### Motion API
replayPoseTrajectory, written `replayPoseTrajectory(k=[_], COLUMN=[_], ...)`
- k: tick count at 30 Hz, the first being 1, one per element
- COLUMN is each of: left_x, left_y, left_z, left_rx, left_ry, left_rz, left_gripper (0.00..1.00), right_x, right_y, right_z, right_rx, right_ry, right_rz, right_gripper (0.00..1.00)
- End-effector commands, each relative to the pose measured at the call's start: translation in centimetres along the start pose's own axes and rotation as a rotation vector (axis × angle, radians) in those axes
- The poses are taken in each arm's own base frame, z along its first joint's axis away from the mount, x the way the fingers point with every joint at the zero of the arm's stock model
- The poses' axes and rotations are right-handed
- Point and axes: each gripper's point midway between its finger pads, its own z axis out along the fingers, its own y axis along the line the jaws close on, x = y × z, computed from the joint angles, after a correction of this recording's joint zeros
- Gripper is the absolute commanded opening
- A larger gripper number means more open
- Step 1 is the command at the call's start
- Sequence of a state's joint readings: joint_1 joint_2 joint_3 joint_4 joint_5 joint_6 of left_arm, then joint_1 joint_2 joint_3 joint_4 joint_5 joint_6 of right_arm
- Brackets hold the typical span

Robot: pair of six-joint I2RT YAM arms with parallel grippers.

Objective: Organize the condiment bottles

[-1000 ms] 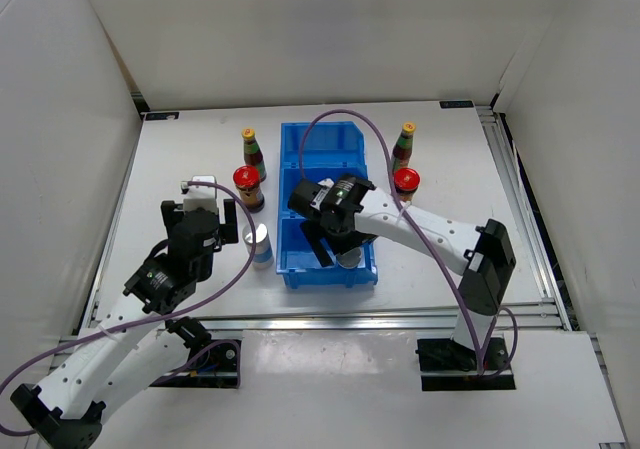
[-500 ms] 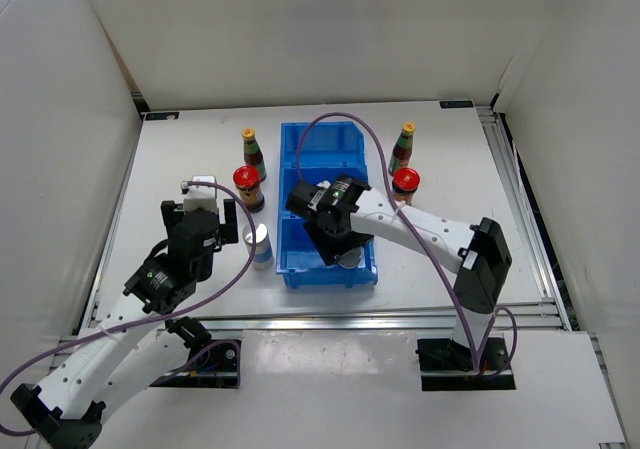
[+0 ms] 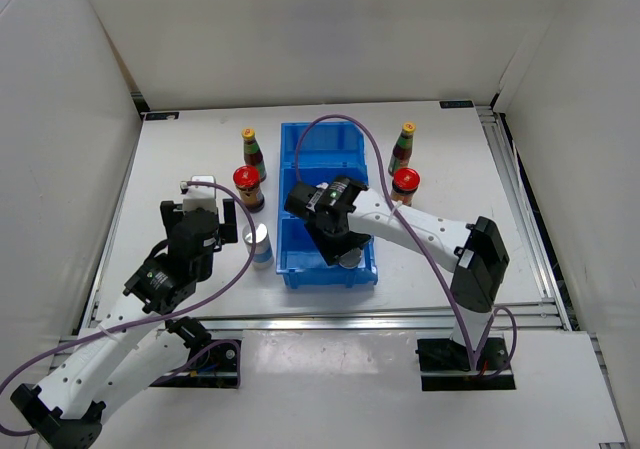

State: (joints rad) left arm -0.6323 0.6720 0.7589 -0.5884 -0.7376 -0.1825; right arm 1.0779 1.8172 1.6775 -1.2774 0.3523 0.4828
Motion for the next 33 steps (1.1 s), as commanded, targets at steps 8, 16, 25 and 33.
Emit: replayPoseTrajectory(k=[8, 16, 25, 33], left_x=[-0.2, -0.3, -0.3, -0.3], left_y=[0.2, 0.3, 0.3, 0.3], left_z=[0.0, -0.1, -0.1, -0.1], left_rx=[-0.010, -0.009, -0.009, -0.009], left_ry=[-0.017, -0.023, -0.023, -0.023], left_rz=[-0.006, -0.013, -0.013, -0.013], left_gripper=[1.00, 1.00, 1.00, 1.00], right_x=[-3.6, -5.1, -4.7, -5.0], right_y=[-2.1, -3.3, -2.3, -2.8], right_z=[-1.3, -1.2, 0.8, 1.1], right_rx=[-0.033, -0.065, -0.154, -0.266], right_ry=[-0.071, -0.070, -0.047, -0.049], right_rz=[0.057, 0.088, 0.117, 0.206], right_gripper=[0.48, 0.47, 0.53, 0.48])
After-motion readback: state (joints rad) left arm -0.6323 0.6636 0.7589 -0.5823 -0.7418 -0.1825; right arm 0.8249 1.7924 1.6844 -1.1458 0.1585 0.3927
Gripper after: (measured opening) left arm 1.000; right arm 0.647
